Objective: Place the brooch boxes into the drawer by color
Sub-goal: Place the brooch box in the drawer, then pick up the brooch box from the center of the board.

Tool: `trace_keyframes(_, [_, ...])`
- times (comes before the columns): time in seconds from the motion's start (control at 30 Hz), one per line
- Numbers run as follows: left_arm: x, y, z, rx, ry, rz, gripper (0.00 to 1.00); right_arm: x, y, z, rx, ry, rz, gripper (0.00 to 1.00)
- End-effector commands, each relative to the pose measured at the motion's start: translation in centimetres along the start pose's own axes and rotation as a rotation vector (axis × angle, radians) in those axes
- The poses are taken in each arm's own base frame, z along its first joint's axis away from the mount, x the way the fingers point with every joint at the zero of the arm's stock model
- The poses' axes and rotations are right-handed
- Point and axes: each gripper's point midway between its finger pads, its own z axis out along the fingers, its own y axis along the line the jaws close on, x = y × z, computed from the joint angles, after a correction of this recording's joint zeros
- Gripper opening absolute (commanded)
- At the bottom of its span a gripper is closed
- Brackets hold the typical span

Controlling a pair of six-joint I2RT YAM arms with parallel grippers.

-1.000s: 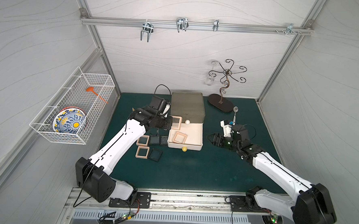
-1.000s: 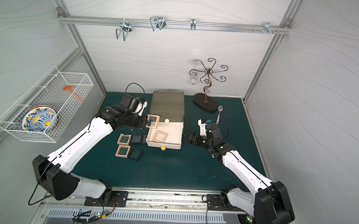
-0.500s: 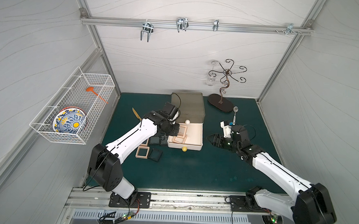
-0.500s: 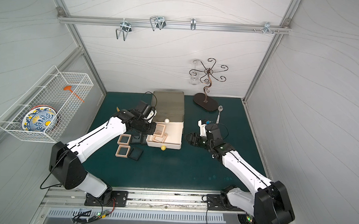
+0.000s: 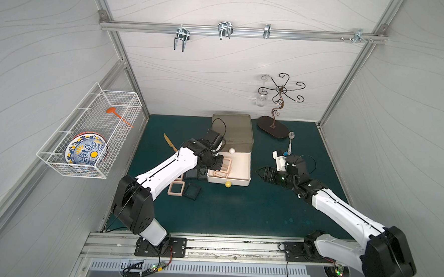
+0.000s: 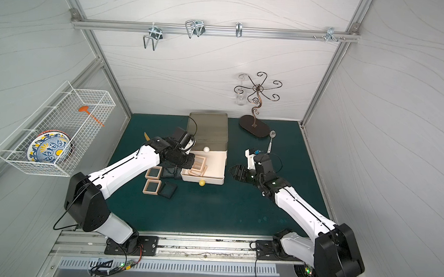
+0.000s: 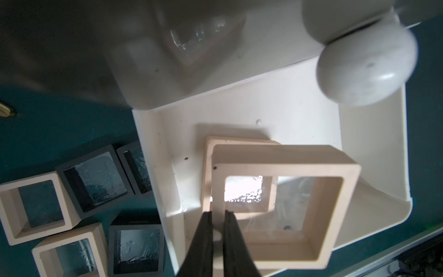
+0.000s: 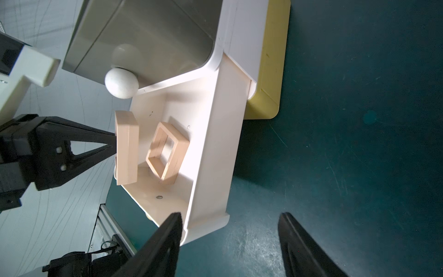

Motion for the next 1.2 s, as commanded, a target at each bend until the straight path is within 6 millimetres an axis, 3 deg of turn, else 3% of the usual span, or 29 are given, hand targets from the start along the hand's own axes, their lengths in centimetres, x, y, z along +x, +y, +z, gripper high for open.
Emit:
trace_keyframes(0.0, [-0.3, 0.3, 0.2, -0.031, -0.009, 0.002, 0.15, -0.5, 0.0, -0.2, -0.002, -0.027, -0.006, 0.68])
trace_keyframes(0.33, [-0.2, 1.2, -0.2, -0.080, -0.021, 0.000, 0.22, -0.4, -0.1, -0.3, 0.004, -0.029, -0.009, 0.68])
trace_keyframes(0.53, [-0.8, 2.3, -2.2, -0.142, -0.073, -0.014, 0.29, -0.3, -0.2, -0.3, 0.006, -0.028, -0.009, 0.68])
trace_keyframes(0.67, [-1.0, 6.0, -5.2, -0.237, -0.125, -0.115, 0.34, -0.2, -0.3, -0.5, 0.009, -0.030, -0.017, 0.68])
trace_keyframes(0.8, [0.4, 11.6, -6.5, -0.248, -0.155, -0.329, 0.40, -0.3, -0.2, -0.6, 0.007, -0.036, -0.025, 0.69])
trace_keyframes(0.9, [2.6, 16.1, -6.1, -0.302, -0.110, -0.479, 0.42, -0.1, -0.1, -0.4, -0.005, -0.025, -0.026, 0.69])
trace_keyframes(1.0, [5.0, 19.0, -5.5, -0.371, -0.027, -0.558, 0.43, -0.1, 0.2, -0.3, -0.015, -0.018, -0.029, 0.69])
trace_keyframes(1.17, [6.8, 20.9, -3.3, -0.403, 0.083, -0.604, 0.43, 0.0, 0.0, -0.2, -0.015, -0.014, -0.036, 0.70])
